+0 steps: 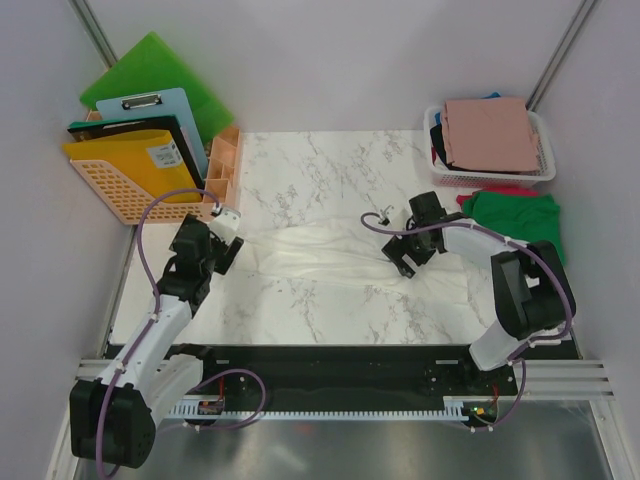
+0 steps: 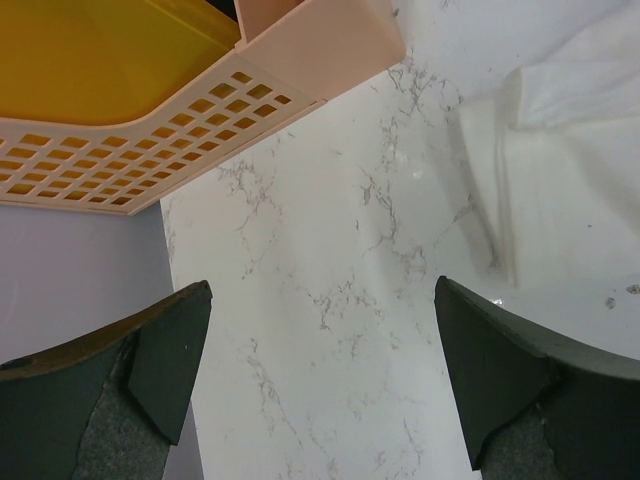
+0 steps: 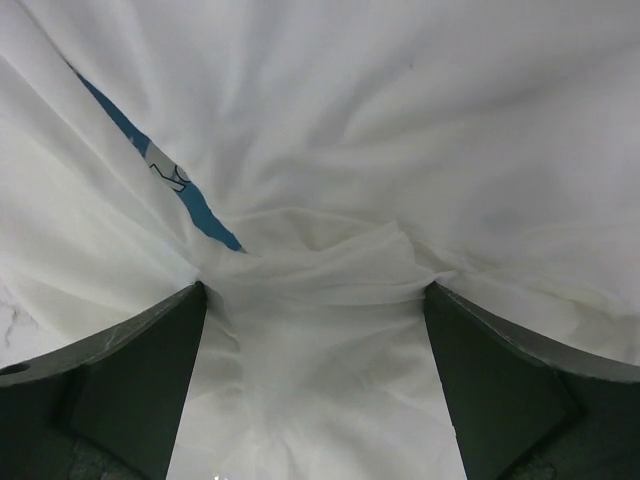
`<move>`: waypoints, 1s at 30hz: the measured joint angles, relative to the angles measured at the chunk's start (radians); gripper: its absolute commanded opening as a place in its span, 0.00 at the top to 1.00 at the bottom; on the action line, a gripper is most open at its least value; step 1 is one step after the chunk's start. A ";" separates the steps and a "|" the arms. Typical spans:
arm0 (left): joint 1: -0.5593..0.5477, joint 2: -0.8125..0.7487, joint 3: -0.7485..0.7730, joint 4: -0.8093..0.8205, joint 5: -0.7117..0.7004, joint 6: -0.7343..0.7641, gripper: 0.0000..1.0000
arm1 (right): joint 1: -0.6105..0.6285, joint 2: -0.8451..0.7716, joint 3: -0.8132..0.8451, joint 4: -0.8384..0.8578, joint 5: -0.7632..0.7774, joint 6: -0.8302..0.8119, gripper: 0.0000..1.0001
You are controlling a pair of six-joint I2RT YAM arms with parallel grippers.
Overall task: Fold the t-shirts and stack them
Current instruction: Fold the tshirt
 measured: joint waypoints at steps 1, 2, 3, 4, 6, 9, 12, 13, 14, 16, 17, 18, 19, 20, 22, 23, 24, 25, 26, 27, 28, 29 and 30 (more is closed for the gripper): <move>0.000 0.000 0.000 0.002 0.000 0.000 0.00 | 0.000 -0.017 -0.016 -0.010 0.003 -0.015 0.02; 0.000 0.000 0.000 0.003 0.000 0.000 0.00 | 0.000 -0.042 -0.040 -0.022 0.007 -0.034 0.02; 0.000 0.001 0.000 0.003 0.000 0.000 0.00 | 0.000 -0.065 -0.061 -0.039 0.013 -0.050 0.02; 0.000 0.002 0.000 0.003 0.000 0.000 0.00 | 0.000 -0.089 -0.081 -0.057 0.018 -0.066 0.02; 0.000 0.008 0.000 0.005 0.001 0.000 0.00 | 0.000 -0.135 -0.119 -0.092 0.027 -0.090 0.02; 0.000 0.023 0.000 0.008 0.003 -0.001 0.00 | 0.000 -0.197 -0.171 -0.151 0.040 -0.118 0.02; 0.000 0.034 0.000 0.008 0.009 -0.003 0.00 | 0.000 -0.256 -0.204 -0.212 0.051 -0.140 0.02; 0.000 0.036 0.000 0.008 0.013 -0.006 0.00 | 0.000 -0.277 -0.207 -0.233 0.051 -0.142 0.02; 0.000 0.036 0.000 0.007 0.019 -0.009 0.00 | 0.000 -0.306 -0.206 -0.251 0.050 -0.144 0.02; 0.000 0.035 0.000 0.006 0.039 -0.013 0.00 | -0.002 -0.394 -0.192 -0.280 0.040 -0.143 0.02; 0.000 0.034 0.000 0.005 0.044 -0.014 0.00 | -0.002 -0.439 -0.176 -0.297 0.035 -0.141 0.02; 0.000 0.032 0.000 0.005 0.056 -0.016 0.00 | -0.003 -0.507 -0.145 -0.306 0.028 -0.137 0.02; 0.000 0.030 0.000 0.005 0.062 -0.017 0.00 | -0.003 -0.567 -0.113 -0.305 0.024 -0.127 0.02; 0.000 0.029 0.000 0.004 0.068 -0.018 0.00 | -0.003 -0.635 -0.077 -0.294 0.023 -0.111 0.02; 0.000 0.029 0.002 -0.001 0.088 -0.023 0.00 | -0.003 -0.784 -0.031 -0.221 0.036 -0.079 0.02; 0.000 0.032 0.006 -0.014 0.104 -0.026 0.00 | -0.003 -0.860 -0.023 -0.184 0.052 -0.064 0.02; 0.001 0.040 0.018 -0.043 0.138 -0.029 0.00 | -0.003 -0.939 -0.020 -0.146 0.070 -0.048 0.02; 0.002 0.056 0.037 -0.070 0.177 -0.031 0.00 | -0.003 -1.011 -0.020 -0.119 0.093 -0.032 0.02; 0.002 0.076 0.061 -0.105 0.224 -0.031 0.00 | -0.005 -1.075 -0.019 -0.098 0.117 -0.016 0.02; 0.001 0.102 0.093 -0.150 0.280 -0.032 0.00 | -0.013 -1.121 -0.018 -0.082 0.134 -0.006 0.02; 0.002 0.140 0.134 -0.198 0.351 -0.032 0.00 | -0.029 -1.149 -0.019 -0.072 0.153 0.000 0.02; 0.001 0.167 0.161 -0.226 0.394 -0.032 0.00 | -0.042 -1.163 -0.025 -0.066 0.172 0.005 0.02; 0.001 0.206 0.193 -0.265 0.451 -0.032 0.00 | -0.054 -1.169 -0.038 -0.060 0.195 0.006 0.02</move>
